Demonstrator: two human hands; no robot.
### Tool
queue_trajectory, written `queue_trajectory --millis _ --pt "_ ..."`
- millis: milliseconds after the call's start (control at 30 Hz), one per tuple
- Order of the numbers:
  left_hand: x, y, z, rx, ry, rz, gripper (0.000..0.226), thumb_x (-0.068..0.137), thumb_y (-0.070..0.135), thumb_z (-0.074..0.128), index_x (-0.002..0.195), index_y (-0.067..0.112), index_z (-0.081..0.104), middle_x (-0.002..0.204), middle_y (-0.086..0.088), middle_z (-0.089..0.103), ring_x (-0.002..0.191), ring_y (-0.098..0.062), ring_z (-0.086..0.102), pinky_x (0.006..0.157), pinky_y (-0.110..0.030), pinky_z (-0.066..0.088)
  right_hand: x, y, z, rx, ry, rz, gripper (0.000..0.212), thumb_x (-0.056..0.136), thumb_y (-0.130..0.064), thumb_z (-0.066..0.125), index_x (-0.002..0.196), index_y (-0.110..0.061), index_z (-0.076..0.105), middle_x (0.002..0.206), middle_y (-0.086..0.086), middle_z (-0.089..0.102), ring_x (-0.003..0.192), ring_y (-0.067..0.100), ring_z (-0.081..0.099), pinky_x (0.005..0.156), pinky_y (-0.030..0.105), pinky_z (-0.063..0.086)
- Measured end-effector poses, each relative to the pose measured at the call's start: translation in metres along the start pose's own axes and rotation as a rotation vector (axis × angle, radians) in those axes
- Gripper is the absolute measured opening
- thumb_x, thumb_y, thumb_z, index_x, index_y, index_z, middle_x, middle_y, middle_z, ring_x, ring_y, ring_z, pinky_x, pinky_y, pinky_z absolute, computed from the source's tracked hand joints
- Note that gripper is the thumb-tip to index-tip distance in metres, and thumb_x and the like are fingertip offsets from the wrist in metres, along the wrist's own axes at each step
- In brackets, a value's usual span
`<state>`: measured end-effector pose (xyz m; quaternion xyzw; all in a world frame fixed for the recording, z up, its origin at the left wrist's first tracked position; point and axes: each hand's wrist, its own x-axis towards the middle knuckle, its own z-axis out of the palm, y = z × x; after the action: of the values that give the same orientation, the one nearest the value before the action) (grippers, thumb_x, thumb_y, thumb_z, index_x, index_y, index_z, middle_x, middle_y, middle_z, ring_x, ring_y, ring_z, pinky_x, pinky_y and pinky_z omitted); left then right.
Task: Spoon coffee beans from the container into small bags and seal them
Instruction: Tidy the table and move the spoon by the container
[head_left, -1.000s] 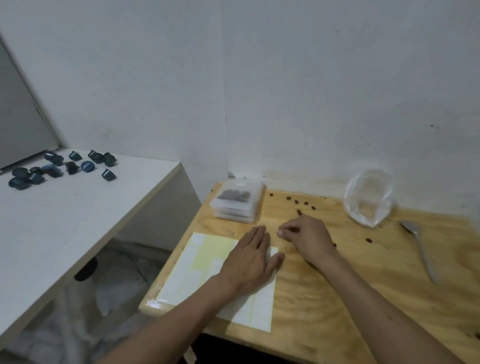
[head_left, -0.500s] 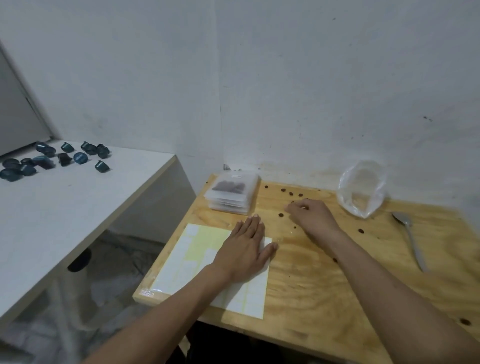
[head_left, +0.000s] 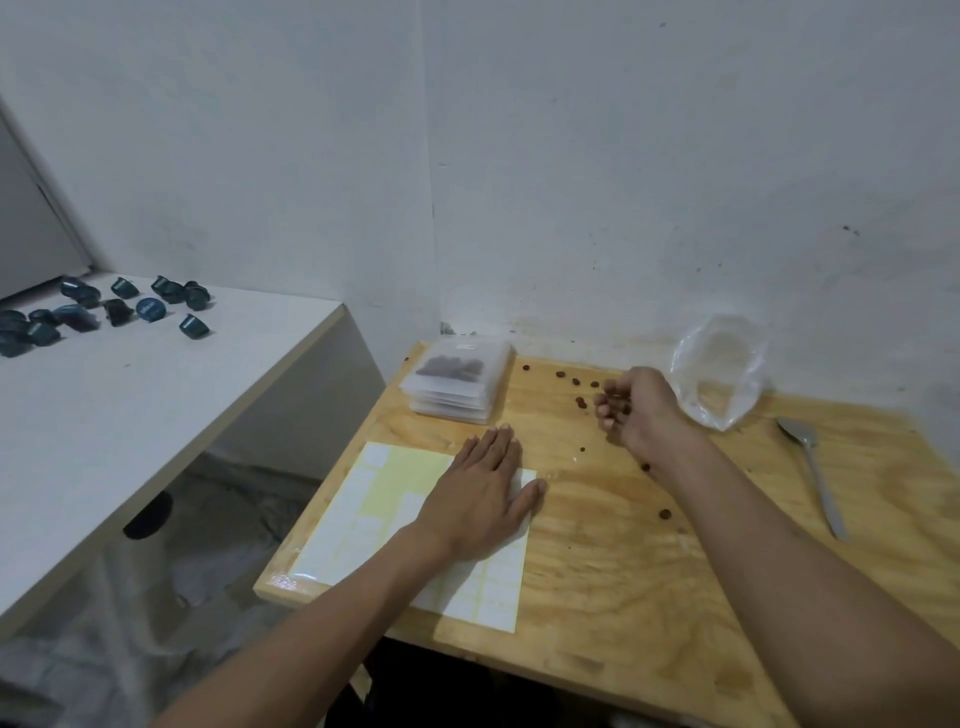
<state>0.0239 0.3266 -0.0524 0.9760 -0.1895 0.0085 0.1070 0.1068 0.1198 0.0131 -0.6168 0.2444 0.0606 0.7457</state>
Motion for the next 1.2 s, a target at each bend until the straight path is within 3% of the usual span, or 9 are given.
queue_trajectory --millis 133,267,500,600,700,767,900,1067,1200 --pt "-0.002 -0.002 0.0 -0.003 -0.001 -0.001 0.072 0.109 0.054 0.024 0.162 0.006 0.019 0.172 -0.011 0.009 0.159 -0.02 0.002 0.128 -0.033 -0.003 0.008 0.008 -0.013 -0.622 0.05 -0.314 0.028 0.087 -0.045 0.061 0.09 -0.018 0.066 0.092 -0.002 0.063 0.069 0.012 0.057 0.064 0.03 0.045" --pt "-0.002 -0.001 0.0 0.003 0.004 -0.005 0.073 0.108 0.054 0.024 0.162 0.006 0.019 0.172 -0.01 0.011 0.159 -0.02 0.003 0.128 -0.033 -0.003 0.012 0.029 -0.005 -0.953 0.086 -0.532 0.033 0.087 -0.05 0.072 0.111 -0.028 0.076 0.127 -0.004 0.07 0.113 0.02 0.064 0.082 0.031 0.048" --pt "-0.003 -0.002 -0.001 -0.018 0.007 -0.003 0.072 0.108 0.054 0.025 0.162 0.007 0.022 0.172 -0.009 0.012 0.159 -0.019 0.004 0.128 -0.032 -0.002 0.008 0.02 0.006 -0.932 0.142 -0.493 0.021 0.097 -0.029 0.062 0.088 -0.018 0.078 0.087 -0.005 0.068 0.076 0.022 0.062 0.063 0.028 0.042" --pt "-0.002 -0.002 -0.001 -0.032 0.021 -0.001 0.072 0.107 0.056 0.025 0.161 0.007 0.026 0.171 -0.009 0.016 0.159 -0.019 0.007 0.128 -0.032 0.0 0.011 0.006 0.002 -0.425 0.085 -0.207 0.02 0.092 -0.022 0.048 0.076 -0.014 0.057 0.065 0.003 0.049 0.051 0.019 0.04 0.05 0.028 0.031" --pt "-0.001 0.001 -0.004 -0.063 0.037 -0.006 0.08 0.099 0.06 0.022 0.159 0.006 0.03 0.17 -0.012 0.02 0.158 -0.021 0.012 0.127 -0.03 0.001 0.013 -0.007 -0.011 -0.041 0.035 -0.009 0.018 0.083 -0.009 0.036 0.082 -0.008 0.055 0.066 0.006 0.052 0.046 0.014 0.037 0.04 0.024 0.026" --pt "0.005 0.007 -0.006 -0.067 0.0 0.01 0.087 0.097 0.062 0.021 0.161 0.003 0.022 0.171 -0.014 0.013 0.159 -0.022 0.006 0.128 -0.031 -0.001 0.008 -0.009 -0.023 -0.186 0.024 -0.088 0.022 0.086 -0.017 0.041 0.083 -0.008 0.061 0.069 0.004 0.055 0.049 0.015 0.041 0.043 0.025 0.032" --pt "0.027 0.026 -0.007 -0.066 -0.108 0.039 0.096 0.101 0.069 0.027 0.162 0.0 0.001 0.171 -0.017 -0.006 0.159 -0.024 -0.008 0.128 -0.036 -0.007 -0.001 0.008 -0.045 -0.74 0.082 -0.465 0.026 0.088 -0.049 0.067 0.09 -0.025 0.077 0.094 -0.009 0.07 0.087 0.015 0.063 0.079 0.036 0.052" --pt "0.044 0.032 -0.007 -0.098 -0.148 -0.018 0.094 0.102 0.069 0.025 0.163 0.004 -0.003 0.171 -0.015 -0.011 0.158 -0.023 -0.012 0.128 -0.037 -0.009 -0.001 0.026 -0.054 -0.913 -0.016 -0.531 0.023 0.082 -0.049 0.079 0.097 -0.032 0.079 0.099 -0.013 0.072 0.091 0.005 0.066 0.072 0.025 0.051" --pt "0.042 0.032 -0.002 -0.083 -0.113 -0.027 0.092 0.102 0.069 0.024 0.163 0.005 0.003 0.172 -0.014 -0.007 0.159 -0.022 -0.01 0.128 -0.038 -0.009 0.005 0.027 -0.047 -0.929 0.035 -0.52 0.015 0.086 -0.042 0.073 0.087 -0.028 0.077 0.093 -0.012 0.073 0.084 0.007 0.066 0.076 0.032 0.057"
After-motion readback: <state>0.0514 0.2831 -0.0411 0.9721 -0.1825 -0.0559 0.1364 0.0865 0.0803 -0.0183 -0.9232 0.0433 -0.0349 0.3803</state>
